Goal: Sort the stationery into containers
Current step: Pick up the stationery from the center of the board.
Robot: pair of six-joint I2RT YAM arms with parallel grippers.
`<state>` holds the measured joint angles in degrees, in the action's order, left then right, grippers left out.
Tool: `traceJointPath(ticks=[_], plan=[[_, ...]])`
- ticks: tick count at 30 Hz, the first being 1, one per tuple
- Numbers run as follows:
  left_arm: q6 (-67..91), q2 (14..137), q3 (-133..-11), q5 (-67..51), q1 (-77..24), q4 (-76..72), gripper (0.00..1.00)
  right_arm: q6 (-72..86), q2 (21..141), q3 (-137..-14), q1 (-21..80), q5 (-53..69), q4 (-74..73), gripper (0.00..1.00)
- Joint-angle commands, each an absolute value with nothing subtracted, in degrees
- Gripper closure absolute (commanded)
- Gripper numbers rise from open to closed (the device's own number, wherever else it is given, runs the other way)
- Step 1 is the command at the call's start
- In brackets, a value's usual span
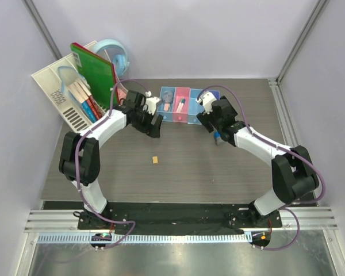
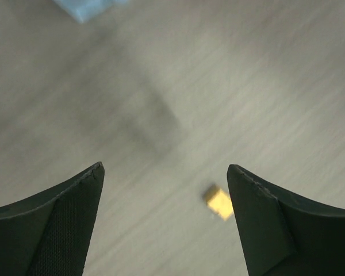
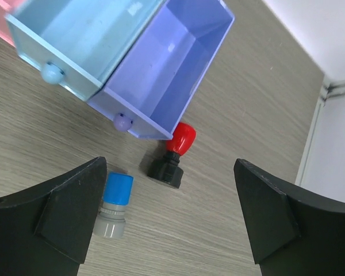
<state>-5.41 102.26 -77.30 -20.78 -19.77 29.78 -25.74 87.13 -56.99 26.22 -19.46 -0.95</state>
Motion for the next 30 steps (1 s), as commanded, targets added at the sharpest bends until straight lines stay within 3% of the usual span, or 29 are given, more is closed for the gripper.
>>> traceJointPath(ticks=[1, 17, 23, 30], plan=[[-12.48, 99.41, -75.59, -21.89, -19.78, 40.68, 0.14, -21.98, 89.21, -57.66, 23.12, -18.28, -1.39, 0.04], [-16.17, 98.34, -71.19, -21.53, -22.76, 50.45, 0.12, -19.51, 96.24, -58.36, 19.86, -11.95, -6.15, 0.14], [-15.12, 101.69, -71.37, -22.67, -24.7, 52.21, 0.02, -19.25, 93.96, -58.97, 19.78, -12.13, -6.5, 0.14], [-15.12, 102.83, -69.88, -19.26, -27.94, 49.22, 0.0, -20.04, 89.75, -58.62, 19.78, -12.57, -7.03, 0.14]])
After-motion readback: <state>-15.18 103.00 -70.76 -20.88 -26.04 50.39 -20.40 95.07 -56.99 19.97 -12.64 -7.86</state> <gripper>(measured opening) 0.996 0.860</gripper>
